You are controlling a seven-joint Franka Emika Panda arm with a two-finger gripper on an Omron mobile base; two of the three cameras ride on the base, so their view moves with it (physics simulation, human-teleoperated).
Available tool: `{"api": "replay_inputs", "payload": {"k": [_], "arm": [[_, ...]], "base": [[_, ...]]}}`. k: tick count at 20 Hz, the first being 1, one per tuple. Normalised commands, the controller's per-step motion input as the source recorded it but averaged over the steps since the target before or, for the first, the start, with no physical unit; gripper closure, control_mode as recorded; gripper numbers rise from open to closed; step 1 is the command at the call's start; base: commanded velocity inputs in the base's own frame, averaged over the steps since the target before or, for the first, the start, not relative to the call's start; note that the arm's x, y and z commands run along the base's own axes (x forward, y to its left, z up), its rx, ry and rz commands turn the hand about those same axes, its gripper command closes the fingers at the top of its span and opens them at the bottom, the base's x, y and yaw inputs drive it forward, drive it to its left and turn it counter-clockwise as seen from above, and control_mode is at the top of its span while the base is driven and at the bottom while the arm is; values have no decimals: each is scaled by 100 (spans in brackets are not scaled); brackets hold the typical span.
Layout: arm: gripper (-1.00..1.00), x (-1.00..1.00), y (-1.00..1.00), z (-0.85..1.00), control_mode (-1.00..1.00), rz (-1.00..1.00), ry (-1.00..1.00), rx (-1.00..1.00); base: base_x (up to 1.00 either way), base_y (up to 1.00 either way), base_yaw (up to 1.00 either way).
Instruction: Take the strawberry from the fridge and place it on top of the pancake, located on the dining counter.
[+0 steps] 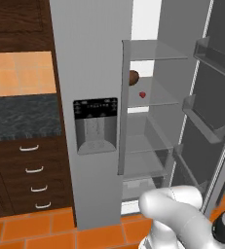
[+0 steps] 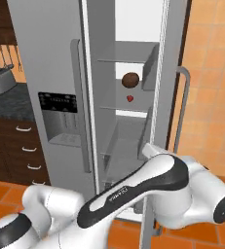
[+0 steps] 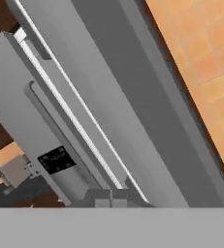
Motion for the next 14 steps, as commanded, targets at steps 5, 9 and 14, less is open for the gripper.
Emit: {"api": "replay_inputs", "payload": {"k": [5, 9, 14], "arm": [[100, -100, 100, 36, -100, -9, -34, -7], [100, -100, 100, 91, -100, -15, -12, -9], [100, -53, 100, 85, -100, -8, 35, -19]], "base": [[0, 0, 0], [0, 0, 0], [0, 0, 0]]}}
